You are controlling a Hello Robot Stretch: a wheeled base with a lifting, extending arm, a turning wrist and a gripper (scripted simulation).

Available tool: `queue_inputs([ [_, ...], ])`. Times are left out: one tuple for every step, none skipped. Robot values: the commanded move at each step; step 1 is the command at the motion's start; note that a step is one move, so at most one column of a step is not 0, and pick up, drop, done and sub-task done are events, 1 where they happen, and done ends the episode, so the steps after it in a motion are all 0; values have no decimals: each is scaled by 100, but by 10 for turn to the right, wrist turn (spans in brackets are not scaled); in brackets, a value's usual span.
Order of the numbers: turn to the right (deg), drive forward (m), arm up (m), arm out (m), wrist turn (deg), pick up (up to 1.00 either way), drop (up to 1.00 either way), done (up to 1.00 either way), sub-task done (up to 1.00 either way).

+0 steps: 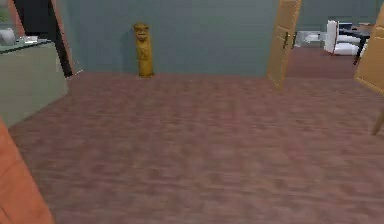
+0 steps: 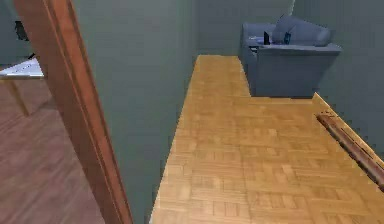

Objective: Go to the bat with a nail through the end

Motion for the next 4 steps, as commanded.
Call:
queue_inputs([
  [300,0,0,0,0,0,0,0,0],
  [0,75,0,0,0,0,0,0,0],
  [0,100,0,0,0,0,0,0,0],
  [0,100,0,0,0,0,0,0,0],
])
